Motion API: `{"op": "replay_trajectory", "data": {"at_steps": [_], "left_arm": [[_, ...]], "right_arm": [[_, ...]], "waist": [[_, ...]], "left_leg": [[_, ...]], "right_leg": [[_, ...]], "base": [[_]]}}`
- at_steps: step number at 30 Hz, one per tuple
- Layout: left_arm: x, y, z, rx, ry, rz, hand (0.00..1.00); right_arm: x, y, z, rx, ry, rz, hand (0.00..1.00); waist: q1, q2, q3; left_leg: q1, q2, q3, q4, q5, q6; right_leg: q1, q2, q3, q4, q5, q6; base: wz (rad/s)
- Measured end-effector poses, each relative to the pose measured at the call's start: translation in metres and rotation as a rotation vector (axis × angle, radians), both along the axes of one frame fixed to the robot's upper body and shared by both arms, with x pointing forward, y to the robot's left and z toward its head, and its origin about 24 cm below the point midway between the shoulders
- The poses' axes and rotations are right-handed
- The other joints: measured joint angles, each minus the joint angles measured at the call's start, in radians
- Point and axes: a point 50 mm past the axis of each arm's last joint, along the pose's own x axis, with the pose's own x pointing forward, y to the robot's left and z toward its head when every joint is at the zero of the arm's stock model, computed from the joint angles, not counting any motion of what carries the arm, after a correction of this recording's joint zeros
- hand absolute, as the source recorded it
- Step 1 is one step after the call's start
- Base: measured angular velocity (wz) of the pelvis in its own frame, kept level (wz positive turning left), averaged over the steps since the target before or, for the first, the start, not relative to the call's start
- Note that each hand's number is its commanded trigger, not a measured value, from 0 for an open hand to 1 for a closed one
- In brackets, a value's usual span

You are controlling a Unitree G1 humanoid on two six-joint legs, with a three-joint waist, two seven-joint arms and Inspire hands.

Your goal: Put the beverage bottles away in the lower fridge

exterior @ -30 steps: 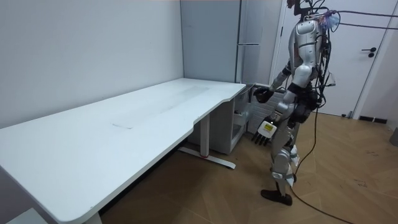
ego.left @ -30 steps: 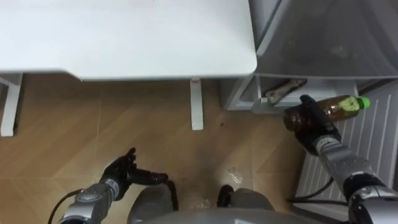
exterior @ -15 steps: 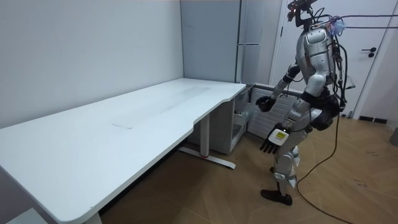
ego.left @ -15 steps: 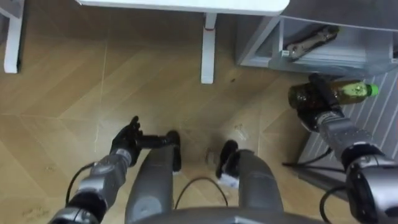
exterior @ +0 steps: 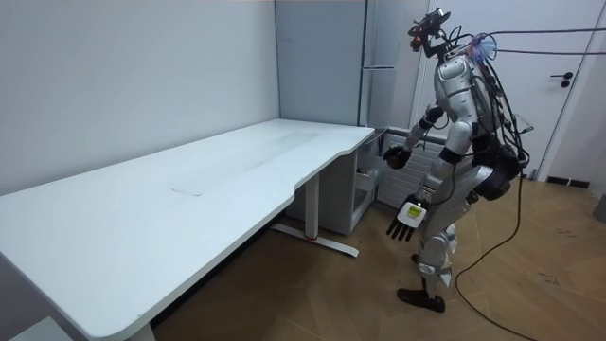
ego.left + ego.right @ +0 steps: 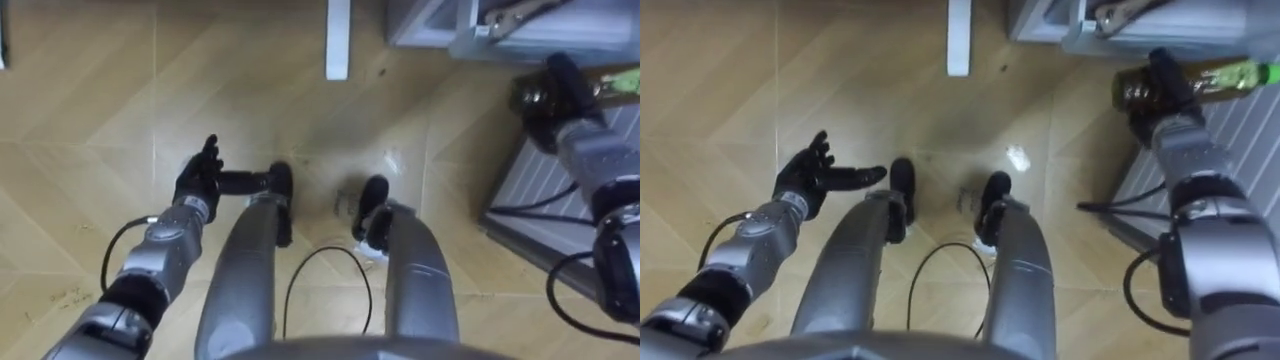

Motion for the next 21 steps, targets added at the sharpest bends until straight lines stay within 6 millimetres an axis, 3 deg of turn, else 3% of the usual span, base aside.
{"op": "replay_trajectory", "data": {"at_steps": [4, 10, 16, 21], "left_arm": [[0.004, 0.01, 0.008, 0.041, -0.042, 0.019, 0.0], [-0.004, 0.014, 0.004, 0.065, -0.035, 0.06, 0.0], [-0.014, 0.012, -0.003, 0.049, 0.003, 0.054, 0.0], [-0.025, 0.012, -0.01, 0.044, 0.039, 0.057, 0.0]], "right_arm": [[0.015, -0.002, 0.025, -0.057, -0.021, 0.001, 1.0], [0.032, -0.002, 0.06, -0.112, -0.084, 0.004, 1.0], [0.031, -0.006, 0.063, -0.096, -0.078, -0.019, 1.0], [0.031, -0.005, 0.063, -0.048, -0.084, -0.036, 1.0]], "waist": [[-0.009, -0.017, 0.0042], [-0.033, -0.02, 0.0046], [-0.035, -0.024, 0.0058], [-0.026, -0.026, 0.0053]], "left_leg": [[-0.022, -0.006, 0.003, 0.003, 0.0, 0.001], [-0.033, -0.008, 0.002, 0.034, -0.006, 0.009], [-0.05, -0.009, 0.005, 0.103, -0.032, 0.02], [-0.052, -0.008, 0.005, 0.129, -0.037, 0.02]], "right_leg": [[-0.027, -0.005, 0.007, 0.013, -0.003, 0.004], [-0.028, -0.013, 0.005, 0.043, -0.023, 0.011], [-0.037, -0.036, -0.005, 0.116, -0.065, 0.012], [-0.04, -0.042, -0.007, 0.147, -0.072, 0.007]], "base": [[0.02], [0.08], [0.14], [0.03]]}}
